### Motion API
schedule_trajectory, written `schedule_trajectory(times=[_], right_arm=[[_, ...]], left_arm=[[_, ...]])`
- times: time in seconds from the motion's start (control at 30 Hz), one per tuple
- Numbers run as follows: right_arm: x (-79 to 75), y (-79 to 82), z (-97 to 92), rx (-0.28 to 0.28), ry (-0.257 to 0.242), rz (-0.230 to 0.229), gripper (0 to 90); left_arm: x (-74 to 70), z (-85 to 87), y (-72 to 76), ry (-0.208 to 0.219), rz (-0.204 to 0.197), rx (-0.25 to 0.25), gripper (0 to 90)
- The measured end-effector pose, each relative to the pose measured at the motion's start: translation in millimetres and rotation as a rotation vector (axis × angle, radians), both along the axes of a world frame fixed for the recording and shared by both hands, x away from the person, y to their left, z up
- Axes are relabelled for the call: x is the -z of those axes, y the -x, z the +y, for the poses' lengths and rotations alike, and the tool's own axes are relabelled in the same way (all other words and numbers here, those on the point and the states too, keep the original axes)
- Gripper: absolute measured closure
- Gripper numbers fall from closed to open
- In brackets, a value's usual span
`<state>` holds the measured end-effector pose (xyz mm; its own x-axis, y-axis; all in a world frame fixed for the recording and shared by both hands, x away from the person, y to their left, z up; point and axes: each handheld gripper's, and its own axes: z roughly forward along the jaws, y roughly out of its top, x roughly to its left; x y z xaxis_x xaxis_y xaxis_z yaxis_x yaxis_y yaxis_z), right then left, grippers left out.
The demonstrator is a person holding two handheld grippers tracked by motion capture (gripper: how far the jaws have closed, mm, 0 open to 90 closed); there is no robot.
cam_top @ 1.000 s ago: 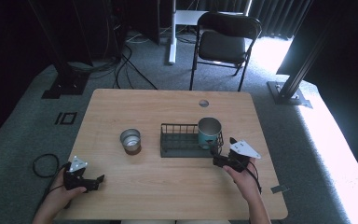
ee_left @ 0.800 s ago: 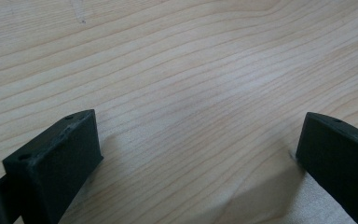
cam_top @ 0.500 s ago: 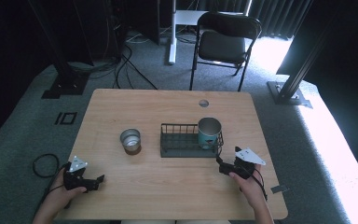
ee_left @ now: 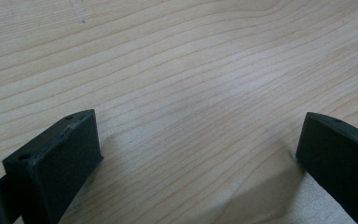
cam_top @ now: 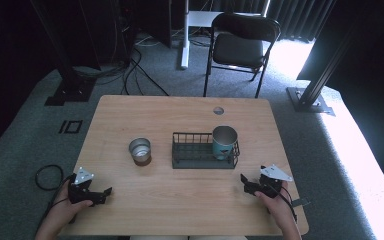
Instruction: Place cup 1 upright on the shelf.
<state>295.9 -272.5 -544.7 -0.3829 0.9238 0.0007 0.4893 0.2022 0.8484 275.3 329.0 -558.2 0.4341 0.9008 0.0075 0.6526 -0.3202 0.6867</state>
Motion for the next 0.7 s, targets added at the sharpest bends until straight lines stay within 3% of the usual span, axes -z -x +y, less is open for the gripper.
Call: schedule_trajectory(times=[0.7], right_arm=[[11.0, 9.5, -25.2, 0.011, 0.023, 0.091, 10.9]], left_arm=[[0.0, 0.0, 0.0, 0.0, 0.0, 0.0, 0.3]])
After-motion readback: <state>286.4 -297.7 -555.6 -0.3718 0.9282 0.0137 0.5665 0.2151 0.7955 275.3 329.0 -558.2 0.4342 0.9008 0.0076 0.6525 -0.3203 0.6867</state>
